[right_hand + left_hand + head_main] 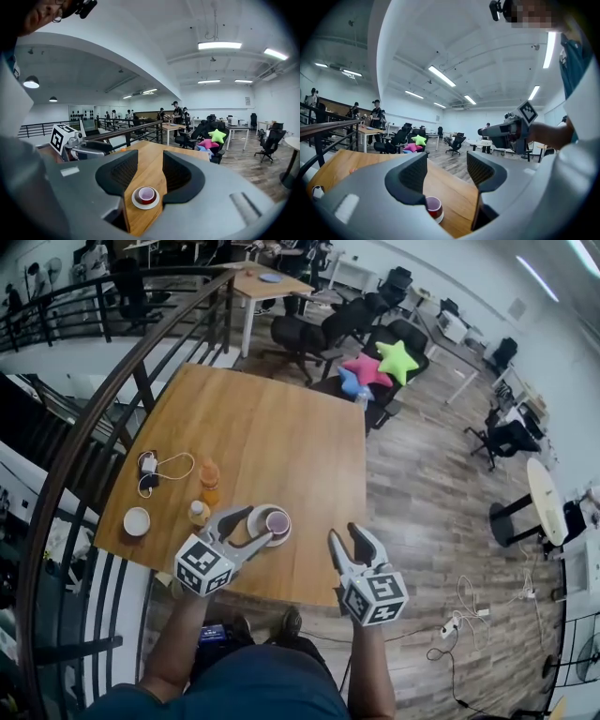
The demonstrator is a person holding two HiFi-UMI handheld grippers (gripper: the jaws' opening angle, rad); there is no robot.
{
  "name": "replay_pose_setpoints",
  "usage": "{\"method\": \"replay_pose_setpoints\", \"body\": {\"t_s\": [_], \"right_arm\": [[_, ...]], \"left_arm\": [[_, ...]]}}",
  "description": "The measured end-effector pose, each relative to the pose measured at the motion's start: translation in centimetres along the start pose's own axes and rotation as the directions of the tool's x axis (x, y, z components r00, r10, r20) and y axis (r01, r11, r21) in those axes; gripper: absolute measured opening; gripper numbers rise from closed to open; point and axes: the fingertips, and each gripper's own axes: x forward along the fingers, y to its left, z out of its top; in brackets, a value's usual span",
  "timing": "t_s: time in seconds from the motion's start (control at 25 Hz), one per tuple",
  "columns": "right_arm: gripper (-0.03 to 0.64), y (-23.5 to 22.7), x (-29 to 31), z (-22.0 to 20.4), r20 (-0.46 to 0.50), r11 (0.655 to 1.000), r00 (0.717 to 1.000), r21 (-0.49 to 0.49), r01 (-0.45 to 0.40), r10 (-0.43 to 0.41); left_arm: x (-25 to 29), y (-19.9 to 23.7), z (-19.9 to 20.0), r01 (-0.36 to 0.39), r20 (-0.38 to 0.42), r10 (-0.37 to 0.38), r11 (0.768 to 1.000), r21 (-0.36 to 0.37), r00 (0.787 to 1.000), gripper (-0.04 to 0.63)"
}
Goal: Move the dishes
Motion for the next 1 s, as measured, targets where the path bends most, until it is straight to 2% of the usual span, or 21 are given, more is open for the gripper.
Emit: {"method": "replay_pose_setpoints", "body": {"t_s": [0.44,0.72,1.0], "right_arm": [[0.150,-1.6,5.2,-1.4,-0.050,0.993,0.991,0.006,-0.121,0.121],[0.150,-4.2,8.6,-2.5,-0.088,0.981,0.977,0.024,-0.192,0.193],[0.150,-6.9,11.0,-4.9,-0.140,0.972,0.962,0.046,-0.230,0.234]], "left_arm": [[3.1,1.8,-5.1,-0.083,-0.110,0.082,0.997,0.002,0.991,0.270],[6.9,3.1,-10.2,-0.129,-0.227,0.124,0.992,-0.008,0.966,0.290],[10.5,4.7,-15.1,-0.169,-0.328,0.156,0.985,-0.014,0.932,0.331]]}}
